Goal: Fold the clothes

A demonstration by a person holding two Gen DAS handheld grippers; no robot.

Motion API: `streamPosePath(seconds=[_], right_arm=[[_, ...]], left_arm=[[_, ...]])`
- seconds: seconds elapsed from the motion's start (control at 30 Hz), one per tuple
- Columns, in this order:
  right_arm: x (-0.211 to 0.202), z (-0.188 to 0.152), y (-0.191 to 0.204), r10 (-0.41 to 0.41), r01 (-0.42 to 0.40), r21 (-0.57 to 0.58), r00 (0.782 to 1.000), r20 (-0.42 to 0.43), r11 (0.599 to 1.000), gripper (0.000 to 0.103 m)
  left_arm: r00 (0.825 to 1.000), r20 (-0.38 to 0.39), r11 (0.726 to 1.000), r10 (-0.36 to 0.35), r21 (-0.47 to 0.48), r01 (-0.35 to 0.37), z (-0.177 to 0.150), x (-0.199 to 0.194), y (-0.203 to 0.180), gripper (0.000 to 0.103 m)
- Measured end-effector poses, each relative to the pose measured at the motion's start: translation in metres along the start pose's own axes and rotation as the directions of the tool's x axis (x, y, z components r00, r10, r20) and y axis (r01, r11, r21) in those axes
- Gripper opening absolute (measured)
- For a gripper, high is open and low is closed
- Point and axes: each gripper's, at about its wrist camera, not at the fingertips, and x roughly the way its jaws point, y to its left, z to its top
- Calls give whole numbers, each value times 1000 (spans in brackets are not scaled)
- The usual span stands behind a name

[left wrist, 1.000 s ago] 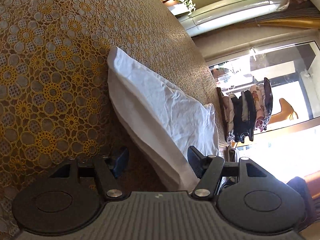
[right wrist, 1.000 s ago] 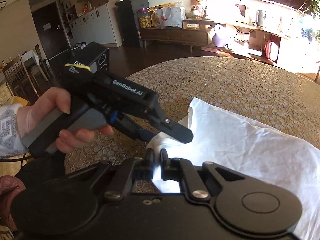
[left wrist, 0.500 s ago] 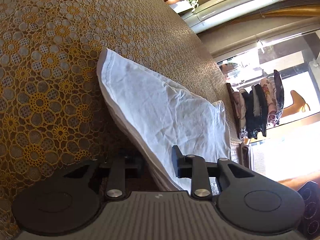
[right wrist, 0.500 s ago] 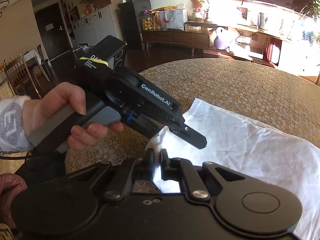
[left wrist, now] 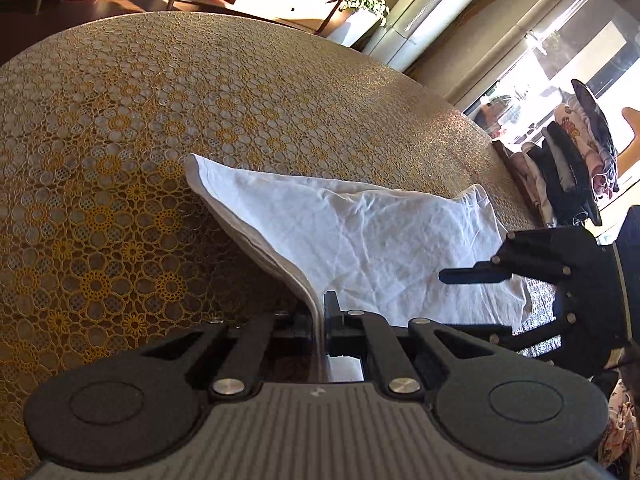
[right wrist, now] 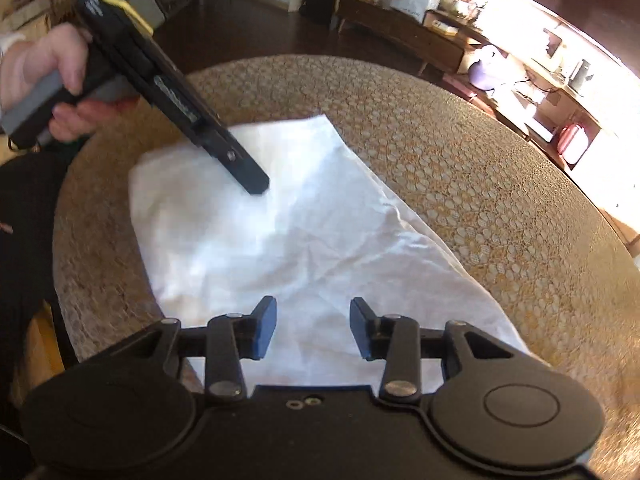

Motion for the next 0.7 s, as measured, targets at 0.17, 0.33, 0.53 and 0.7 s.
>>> streamPosePath(seconds=[0.17,0.33,0.53,0.7], right_arm=[[9,-13,-22,47,-58,-123,995,-85,991,103],[13,-26,-37,146,-160,-116,982,-117,980,103],[16,-37,-42,188,-192,-93,981,-54,977,103],[9,-29,-43,186,-178,-113,980,66,978,103]], left_arm=[[999,11,999,37,22,-37,5,-5,-19,5],[998,27,996,55,69,-56,14,-8,-50,5],[998,51,989,46,138,-53,21,-2,-92,5],[997,61,983,40,174,-50,26,3,-114,5]])
